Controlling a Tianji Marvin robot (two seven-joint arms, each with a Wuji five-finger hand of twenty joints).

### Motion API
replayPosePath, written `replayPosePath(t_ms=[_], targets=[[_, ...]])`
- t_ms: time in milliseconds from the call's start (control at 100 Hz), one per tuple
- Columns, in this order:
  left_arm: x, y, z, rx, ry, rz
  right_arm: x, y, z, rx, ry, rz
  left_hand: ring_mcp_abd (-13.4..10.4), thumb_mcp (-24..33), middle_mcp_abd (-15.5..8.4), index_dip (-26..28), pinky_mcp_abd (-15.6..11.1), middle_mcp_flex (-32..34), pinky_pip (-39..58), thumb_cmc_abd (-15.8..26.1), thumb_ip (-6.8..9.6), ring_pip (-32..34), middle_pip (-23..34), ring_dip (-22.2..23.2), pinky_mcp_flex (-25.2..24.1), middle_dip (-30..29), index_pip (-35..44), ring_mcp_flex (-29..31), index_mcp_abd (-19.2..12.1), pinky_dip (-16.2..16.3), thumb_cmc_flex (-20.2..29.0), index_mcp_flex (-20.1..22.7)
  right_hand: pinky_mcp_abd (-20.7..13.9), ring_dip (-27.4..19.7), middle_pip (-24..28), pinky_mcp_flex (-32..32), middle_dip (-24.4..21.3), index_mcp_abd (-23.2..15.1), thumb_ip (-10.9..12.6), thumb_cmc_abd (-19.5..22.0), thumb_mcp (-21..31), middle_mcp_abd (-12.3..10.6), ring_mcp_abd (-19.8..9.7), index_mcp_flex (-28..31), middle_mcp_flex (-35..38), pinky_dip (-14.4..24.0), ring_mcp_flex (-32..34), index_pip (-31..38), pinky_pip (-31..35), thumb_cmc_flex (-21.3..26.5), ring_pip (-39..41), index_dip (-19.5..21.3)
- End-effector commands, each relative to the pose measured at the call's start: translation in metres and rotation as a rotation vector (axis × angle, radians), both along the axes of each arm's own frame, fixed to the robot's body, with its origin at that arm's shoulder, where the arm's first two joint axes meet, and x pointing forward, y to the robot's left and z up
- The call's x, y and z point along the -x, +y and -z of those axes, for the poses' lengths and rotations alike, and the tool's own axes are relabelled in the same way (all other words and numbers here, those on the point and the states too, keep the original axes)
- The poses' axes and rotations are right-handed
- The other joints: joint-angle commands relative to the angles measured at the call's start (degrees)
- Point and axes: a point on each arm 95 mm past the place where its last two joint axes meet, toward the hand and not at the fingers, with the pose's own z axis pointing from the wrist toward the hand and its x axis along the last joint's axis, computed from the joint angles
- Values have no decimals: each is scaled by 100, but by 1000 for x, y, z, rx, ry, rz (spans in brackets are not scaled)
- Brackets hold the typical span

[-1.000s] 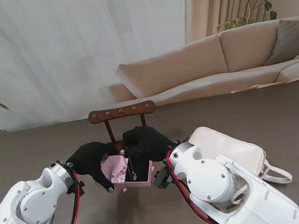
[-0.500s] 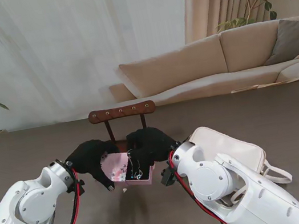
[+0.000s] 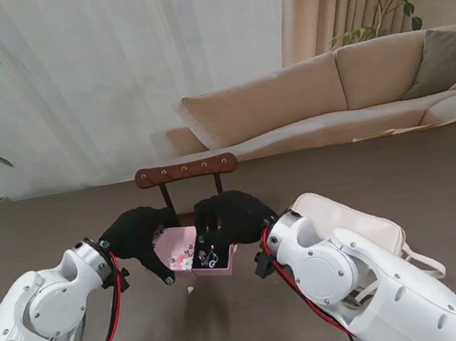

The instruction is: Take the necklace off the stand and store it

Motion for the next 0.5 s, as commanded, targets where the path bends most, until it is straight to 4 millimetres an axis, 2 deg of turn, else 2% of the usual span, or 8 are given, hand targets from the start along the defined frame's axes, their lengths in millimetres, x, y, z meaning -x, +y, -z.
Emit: replayPosePath(t_ms=[0, 200, 270, 310, 340, 490], targets=[[0, -3, -2, 1, 1, 10, 0, -1, 1, -4, 3, -1, -1271, 5647, -220, 665, -763, 1207, -366, 786, 430, 934, 2313, 158, 45, 772, 4396, 504, 763, -46, 1308, 507, -190, -7, 64, -727, -115, -96, 214, -1, 218, -153, -122, -186, -226, 129, -254, -179, -107, -263, -191, 11], [1, -3, -2, 6, 3, 6, -7, -15, -5, 19, -70, 56, -1269, 5640, -212, 670, -763, 1197, -365, 802, 428, 939, 2311, 160, 45, 775, 4391, 502, 765, -48, 1311, 505, -202, -4, 40, -761, -212, 26, 538, 437, -107, -138, -109, -315, -416, 185, -374, -597, -146, -662, -283, 201], [2, -3, -2, 11, 4, 3, -11, -24, -5, 36, -92, 83, -1264, 5638, -210, 673, -763, 1193, -365, 799, 429, 940, 2313, 161, 45, 782, 4389, 500, 766, -49, 1319, 504, -189, 6, 59, -778, -222, 95, 791, 532, -169, -137, -82, -351, -477, 203, -407, -798, -162, -748, -286, 335], [2, -3, -2, 13, 5, 2, -14, -28, -5, 46, -100, 97, -1269, 5636, -213, 674, -763, 1193, -365, 798, 428, 939, 2314, 160, 45, 784, 4388, 502, 766, -50, 1316, 503, -190, 3, 54, -790, -227, 121, 849, 578, -170, -126, -83, -403, -502, 205, -439, -858, -169, -761, -298, 365], [3, -2, -3, 15, 5, 1, -15, -32, -5, 53, -103, 106, -1270, 5635, -219, 675, -763, 1193, -365, 796, 428, 939, 2315, 160, 45, 785, 4388, 503, 766, -50, 1316, 504, -194, 6, 53, -805, -238, 128, 1012, 612, -213, -125, -69, -413, -535, 213, -456, -977, -181, -789, -302, 502], [3, -3, -3, 25, 7, 0, -21, -49, 1, 100, -99, 137, -1264, 5635, -202, 680, -763, 1196, -364, 803, 428, 934, 2310, 155, 45, 783, 4384, 510, 777, -52, 1318, 497, -177, 10, 59, -850, -240, 202, 1098, 617, -213, -97, -33, -389, -550, 229, -498, -1054, -190, -788, -301, 620]])
